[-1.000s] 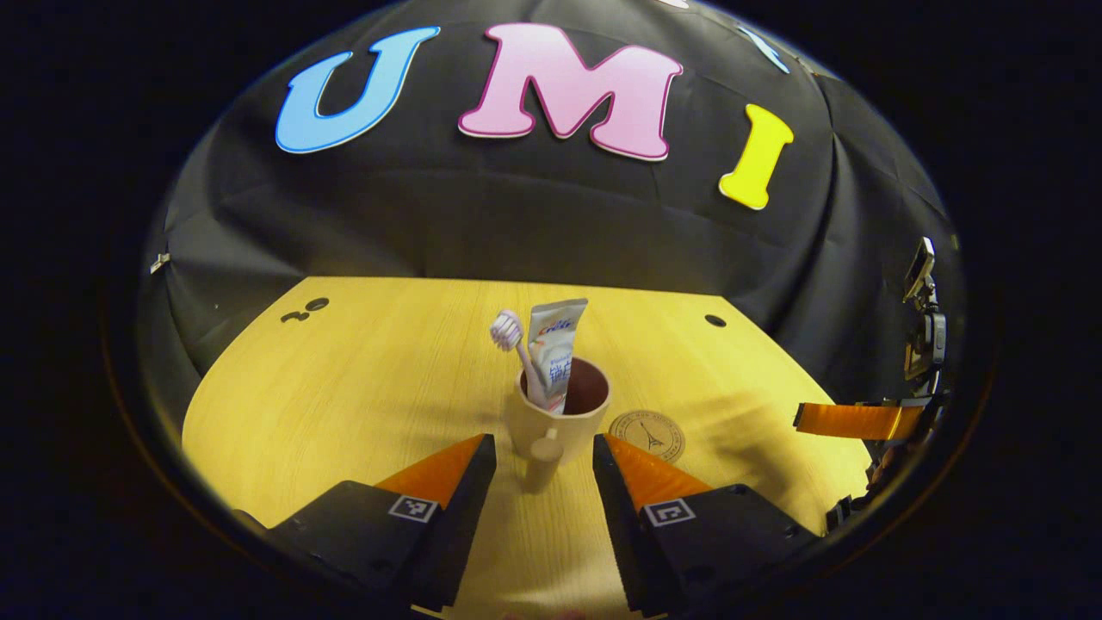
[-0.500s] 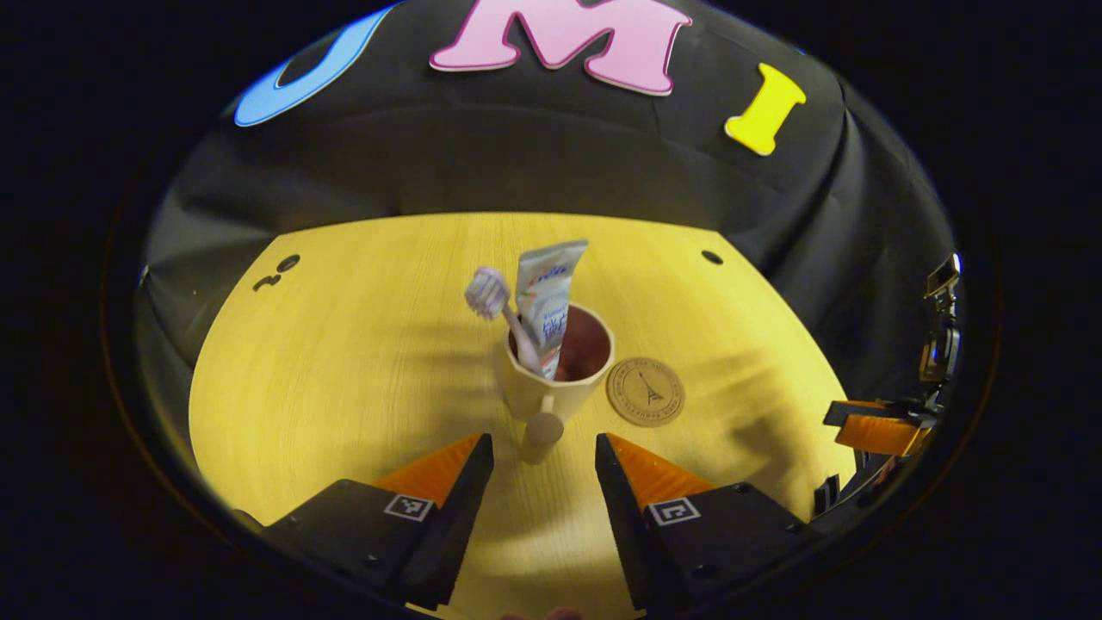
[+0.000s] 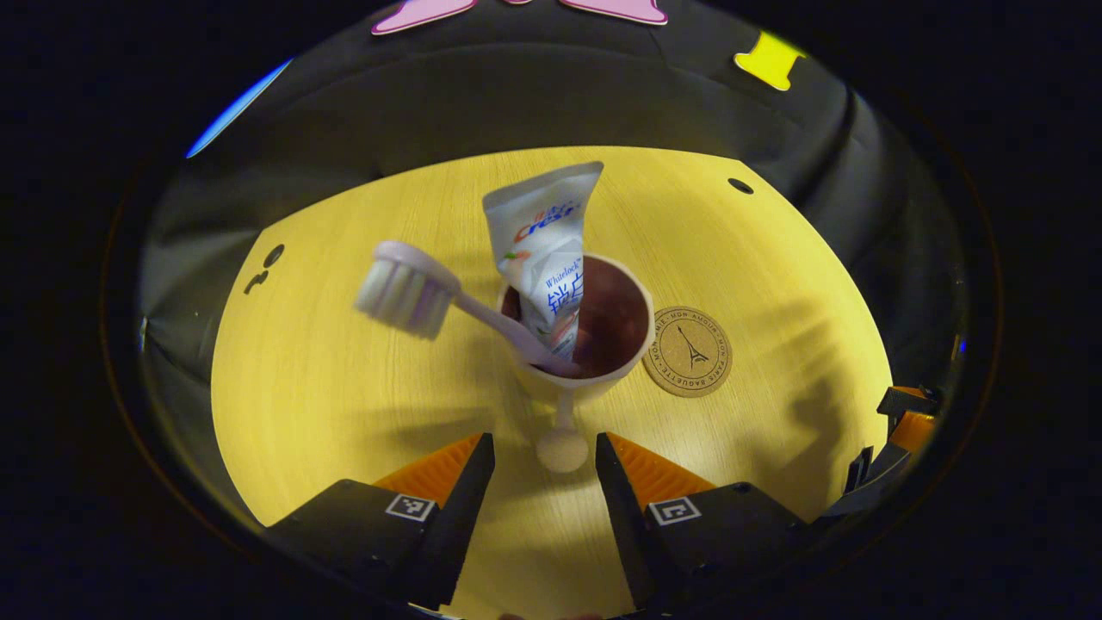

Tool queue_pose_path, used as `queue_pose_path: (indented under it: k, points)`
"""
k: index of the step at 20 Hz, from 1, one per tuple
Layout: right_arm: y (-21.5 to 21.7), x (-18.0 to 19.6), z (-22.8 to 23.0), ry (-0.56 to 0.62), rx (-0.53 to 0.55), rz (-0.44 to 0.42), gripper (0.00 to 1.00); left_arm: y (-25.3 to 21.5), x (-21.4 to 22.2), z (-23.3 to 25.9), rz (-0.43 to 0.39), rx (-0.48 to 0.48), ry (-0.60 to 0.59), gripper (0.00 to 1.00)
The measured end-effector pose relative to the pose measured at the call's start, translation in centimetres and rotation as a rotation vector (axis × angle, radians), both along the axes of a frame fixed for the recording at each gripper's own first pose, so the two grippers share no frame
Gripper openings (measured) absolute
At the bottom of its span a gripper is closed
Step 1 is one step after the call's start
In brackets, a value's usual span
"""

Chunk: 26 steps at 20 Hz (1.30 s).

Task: Put the toothbrush and toothpaste on the desktop into the cup, then pick up the cup and place it on the coaster on the desktop.

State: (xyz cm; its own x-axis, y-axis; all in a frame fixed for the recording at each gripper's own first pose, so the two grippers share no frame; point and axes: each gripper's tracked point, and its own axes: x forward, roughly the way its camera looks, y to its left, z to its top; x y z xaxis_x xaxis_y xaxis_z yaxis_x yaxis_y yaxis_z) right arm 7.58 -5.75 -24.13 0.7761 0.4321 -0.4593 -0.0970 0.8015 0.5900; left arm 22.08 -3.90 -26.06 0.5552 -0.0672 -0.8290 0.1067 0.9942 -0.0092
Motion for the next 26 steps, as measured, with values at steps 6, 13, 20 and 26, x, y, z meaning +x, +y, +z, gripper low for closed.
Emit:
queue_pose_path:
  k: [6,13,20,26]
  points:
    - [-1.9,1.2,-1.3,0.021,0.002,-0.038,0.71,-0.4,1.7,-1.4,-0.006,0.005,0.048,0.74]
    - [-2.5,1.3,-2.1,0.042,0.017,-0.060,0.71,-0.7,2.5,-3.1,-0.024,0.038,0.124,0.41]
    - [-1.4,1.1,-2.9,0.068,0.019,-0.041,0.71,-0.8,2.6,-3.1,-0.016,0.017,0.121,0.33]
    - [-1.2,0.9,-2.8,0.066,0.026,-0.047,0.71,-1.0,2.3,-1.5,-0.020,0.038,0.083,0.37]
